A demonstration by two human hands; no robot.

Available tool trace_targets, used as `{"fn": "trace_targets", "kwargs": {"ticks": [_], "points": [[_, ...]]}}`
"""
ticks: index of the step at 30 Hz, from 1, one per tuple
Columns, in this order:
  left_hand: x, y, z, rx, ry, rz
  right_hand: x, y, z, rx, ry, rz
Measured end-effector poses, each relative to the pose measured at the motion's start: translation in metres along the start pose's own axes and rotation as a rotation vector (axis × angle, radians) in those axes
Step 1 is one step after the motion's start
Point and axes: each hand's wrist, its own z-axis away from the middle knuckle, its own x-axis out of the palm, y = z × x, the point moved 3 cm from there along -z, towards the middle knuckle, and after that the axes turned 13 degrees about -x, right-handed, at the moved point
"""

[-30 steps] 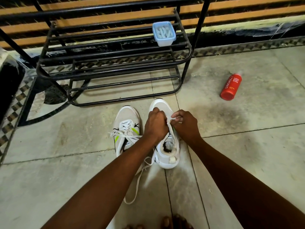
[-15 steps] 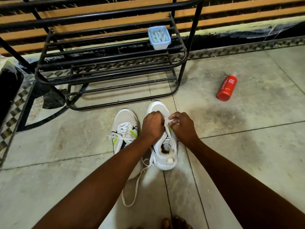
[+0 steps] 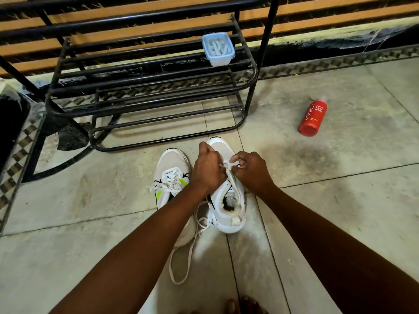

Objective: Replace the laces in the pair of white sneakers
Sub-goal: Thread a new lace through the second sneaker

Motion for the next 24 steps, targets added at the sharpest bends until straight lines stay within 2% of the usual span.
{"fn": "trace_targets", "kwargs": {"ticks": [8,15,24], "points": [[0.017,0.002,-0.005,0.041,-0.031,-0.162,0.003,0.005,-0.001,0.021,-0.018,-0.010],[0.024,0.007,-0.003,-0.035,-0.010,-0.288,0.002,0.010,0.000,0.026,-0.049,-0.084],[0.022,0.006,-0.001,0.003,0.036,-0.229,0.002,0.008,-0.003,0.002,-0.059,-0.063]]}}
